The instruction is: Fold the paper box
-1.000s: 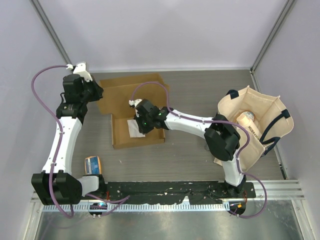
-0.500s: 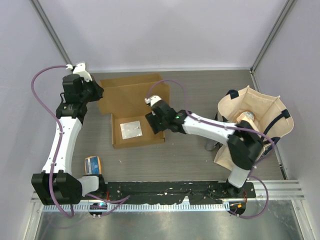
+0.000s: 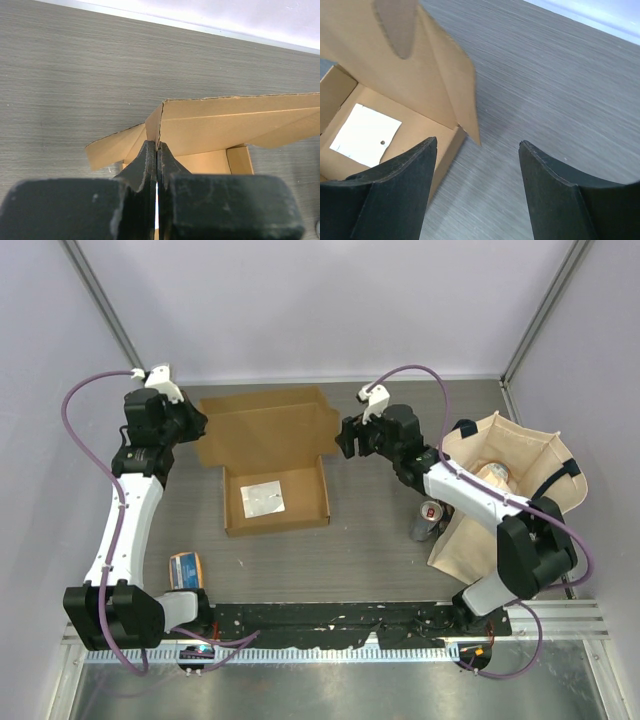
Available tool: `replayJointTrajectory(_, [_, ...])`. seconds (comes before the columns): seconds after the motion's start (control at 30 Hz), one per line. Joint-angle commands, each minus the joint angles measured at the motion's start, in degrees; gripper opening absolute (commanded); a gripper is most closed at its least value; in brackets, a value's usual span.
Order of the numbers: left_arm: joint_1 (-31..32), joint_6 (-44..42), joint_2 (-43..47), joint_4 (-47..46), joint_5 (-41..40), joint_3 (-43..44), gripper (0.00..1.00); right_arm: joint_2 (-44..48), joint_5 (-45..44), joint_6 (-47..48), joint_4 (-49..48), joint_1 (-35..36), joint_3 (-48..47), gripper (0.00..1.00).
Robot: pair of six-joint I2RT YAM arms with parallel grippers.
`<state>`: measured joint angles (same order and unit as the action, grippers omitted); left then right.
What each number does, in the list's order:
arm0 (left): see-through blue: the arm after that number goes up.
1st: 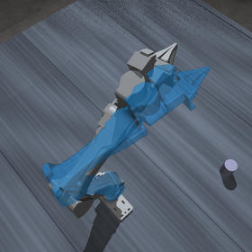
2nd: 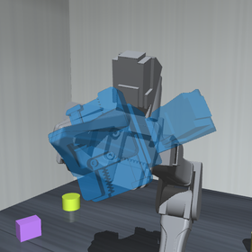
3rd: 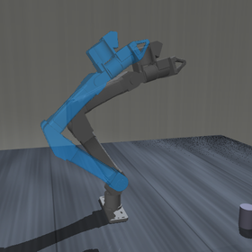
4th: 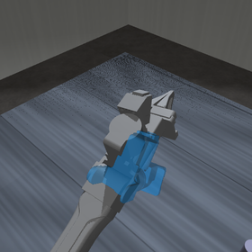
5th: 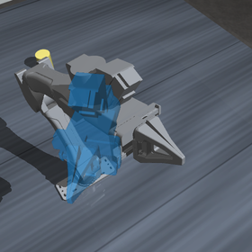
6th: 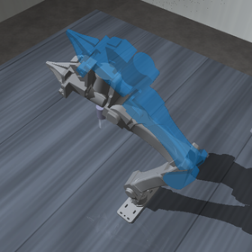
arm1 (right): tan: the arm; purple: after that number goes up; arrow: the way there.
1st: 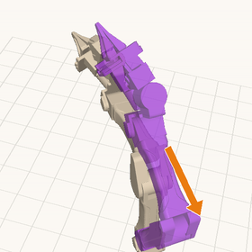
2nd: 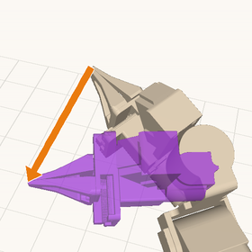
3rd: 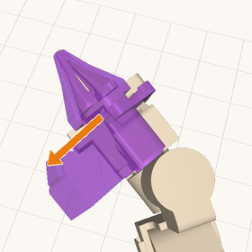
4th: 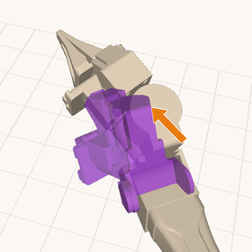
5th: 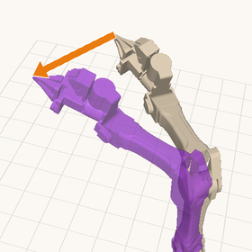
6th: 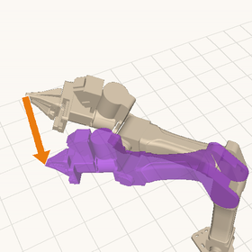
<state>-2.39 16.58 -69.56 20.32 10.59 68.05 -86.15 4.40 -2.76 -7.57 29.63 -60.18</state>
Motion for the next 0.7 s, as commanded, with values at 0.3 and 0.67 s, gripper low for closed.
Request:
replayJointTrajectory(0.3, [-0.4, 0.4, 0.2, -4.0, 1.2, 0.1, 0.00, -12.6, 12.1, 5.0, -11.8, -2.8, -9.5, 0.50])
replayJointTrajectory(0.67, [-0.4, 0.2, -0.3, -5.6, 3.4, -0.7, 0.00, -16.7, 28.5, 3.2, -11.9, -4.7, -12.4, 0.36])
